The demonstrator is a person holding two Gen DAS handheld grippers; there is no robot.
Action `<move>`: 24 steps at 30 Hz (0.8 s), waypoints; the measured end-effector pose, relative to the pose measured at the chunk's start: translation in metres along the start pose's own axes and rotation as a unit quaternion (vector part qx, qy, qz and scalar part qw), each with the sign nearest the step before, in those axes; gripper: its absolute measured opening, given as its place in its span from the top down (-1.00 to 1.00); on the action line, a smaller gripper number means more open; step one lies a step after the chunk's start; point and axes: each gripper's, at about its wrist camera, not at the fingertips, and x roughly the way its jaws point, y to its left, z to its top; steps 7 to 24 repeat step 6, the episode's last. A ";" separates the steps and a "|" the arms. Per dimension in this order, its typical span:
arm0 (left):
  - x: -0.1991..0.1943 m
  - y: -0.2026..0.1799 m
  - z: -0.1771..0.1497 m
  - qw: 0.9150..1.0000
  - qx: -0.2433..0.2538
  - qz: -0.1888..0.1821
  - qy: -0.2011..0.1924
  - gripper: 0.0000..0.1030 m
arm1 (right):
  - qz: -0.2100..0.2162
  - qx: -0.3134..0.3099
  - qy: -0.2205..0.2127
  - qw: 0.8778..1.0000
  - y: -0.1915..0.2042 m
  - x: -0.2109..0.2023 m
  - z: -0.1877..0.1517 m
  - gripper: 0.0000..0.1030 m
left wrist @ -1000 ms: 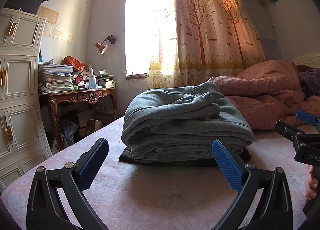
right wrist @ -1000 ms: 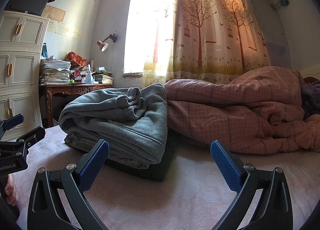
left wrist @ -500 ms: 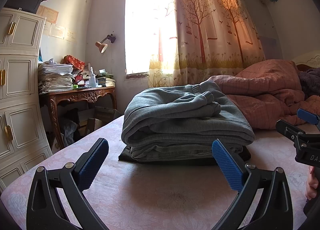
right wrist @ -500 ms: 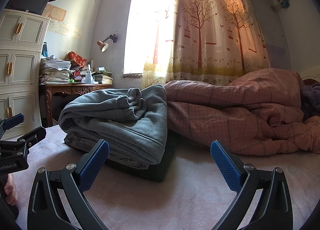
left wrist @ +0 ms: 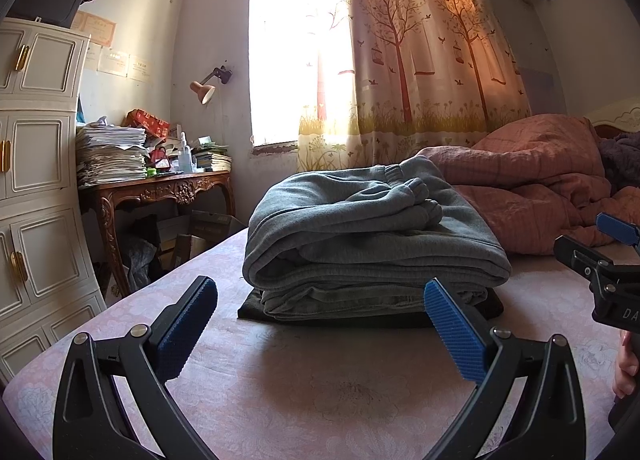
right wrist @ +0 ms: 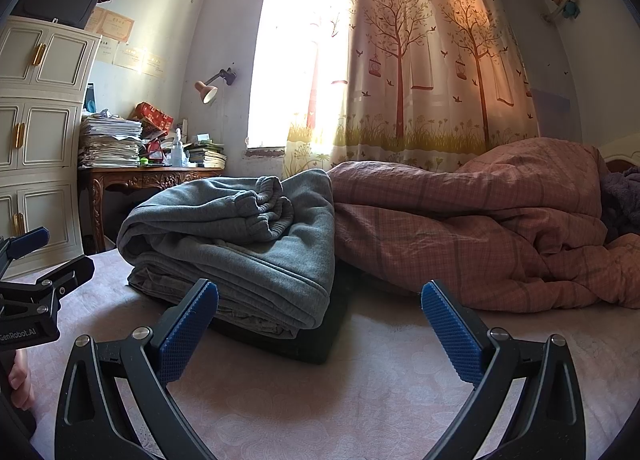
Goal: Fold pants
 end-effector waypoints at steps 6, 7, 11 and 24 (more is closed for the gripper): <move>0.000 0.000 0.000 1.000 0.000 0.000 0.000 -0.99 | 0.000 0.000 0.000 1.000 0.000 0.000 0.000 -0.99; 0.000 0.000 0.000 1.000 0.000 0.000 0.000 -0.99 | 0.000 0.000 0.000 1.000 0.000 0.000 0.000 -0.99; 0.000 0.000 0.000 1.000 0.000 0.000 0.000 -0.99 | 0.000 0.000 0.000 1.000 0.000 0.000 0.000 -0.99; 0.000 0.000 0.000 1.000 0.000 0.000 0.000 -0.99 | 0.000 0.000 0.000 1.000 0.000 0.000 0.000 -0.99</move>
